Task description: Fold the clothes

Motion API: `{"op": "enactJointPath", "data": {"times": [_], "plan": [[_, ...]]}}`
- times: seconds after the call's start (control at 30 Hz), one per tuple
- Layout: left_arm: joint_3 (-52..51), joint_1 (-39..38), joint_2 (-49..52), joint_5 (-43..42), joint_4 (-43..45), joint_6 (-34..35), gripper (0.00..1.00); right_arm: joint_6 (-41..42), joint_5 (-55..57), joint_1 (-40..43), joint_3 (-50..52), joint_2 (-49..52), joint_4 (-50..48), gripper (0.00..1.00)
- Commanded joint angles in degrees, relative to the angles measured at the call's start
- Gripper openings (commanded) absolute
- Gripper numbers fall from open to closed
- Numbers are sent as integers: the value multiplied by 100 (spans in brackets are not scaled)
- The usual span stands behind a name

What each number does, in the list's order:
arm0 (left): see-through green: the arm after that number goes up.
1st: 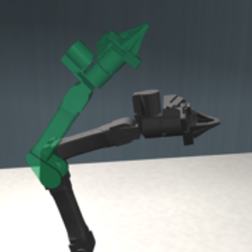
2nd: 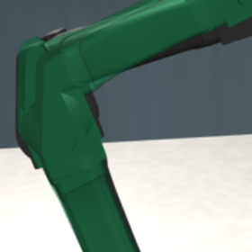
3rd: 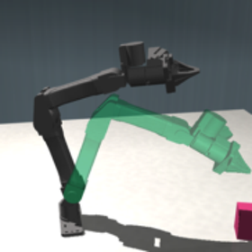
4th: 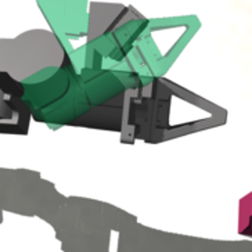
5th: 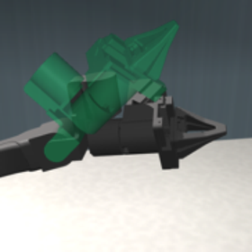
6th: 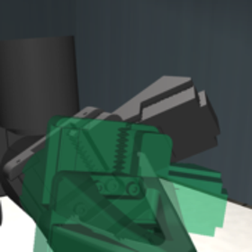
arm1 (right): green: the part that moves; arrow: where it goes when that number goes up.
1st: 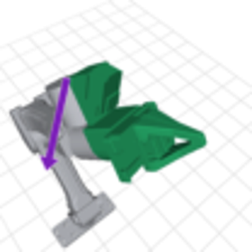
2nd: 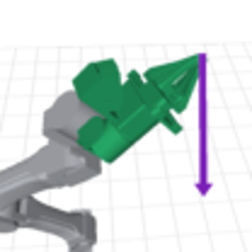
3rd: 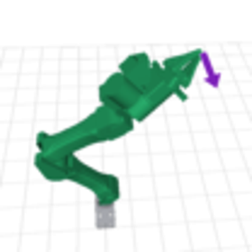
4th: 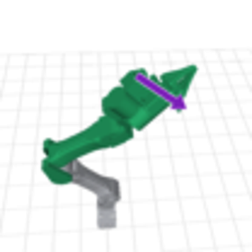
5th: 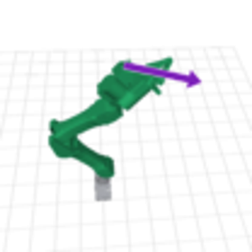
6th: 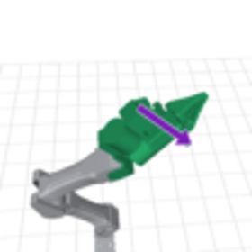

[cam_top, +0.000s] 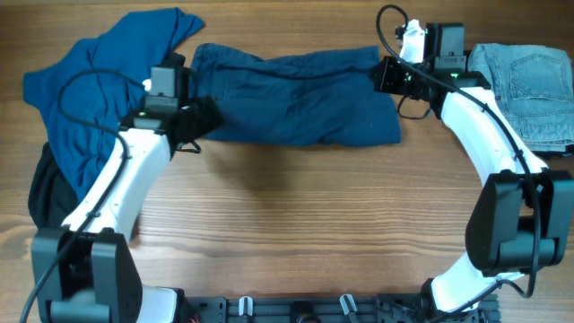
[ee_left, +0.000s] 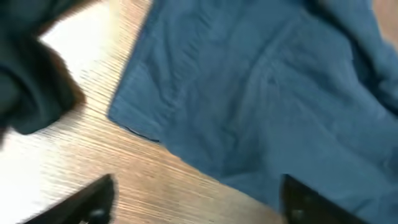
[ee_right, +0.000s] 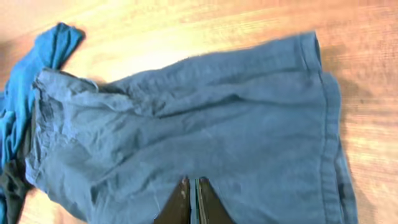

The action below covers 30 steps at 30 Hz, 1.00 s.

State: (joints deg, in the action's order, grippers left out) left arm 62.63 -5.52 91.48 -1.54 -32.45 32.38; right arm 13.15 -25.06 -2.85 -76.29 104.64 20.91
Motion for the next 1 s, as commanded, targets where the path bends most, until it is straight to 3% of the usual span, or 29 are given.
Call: {"op": "enactJointPath", "data": {"times": [0.0, 0.27, 0.5, 0.63, 0.83, 0.97], "plan": [[122, 249, -87, -662, 133, 278, 76, -166, -33, -28, 9, 315, -186, 4], [122, 372, 236, -933, 1226, -1453, 79, -787, -684, -28, 9, 1143, -787, 4], [122, 780, 688, -962, 1491, -2055, 80, -857, -715, -28, 9, 1432, -813, 5], [125, 984, 1147, -1451, 1923, -2736, 80, -846, -691, -26, 9, 1432, -828, 5], [125, 1032, 1766, -1449, 2487, -2745, 87, -852, -619, -26, 9, 1432, -796, 4], [125, 1032, 2105, -1403, 2629, -2747, 86, -850, -581, -26, 9, 1432, -761, 4]]}}
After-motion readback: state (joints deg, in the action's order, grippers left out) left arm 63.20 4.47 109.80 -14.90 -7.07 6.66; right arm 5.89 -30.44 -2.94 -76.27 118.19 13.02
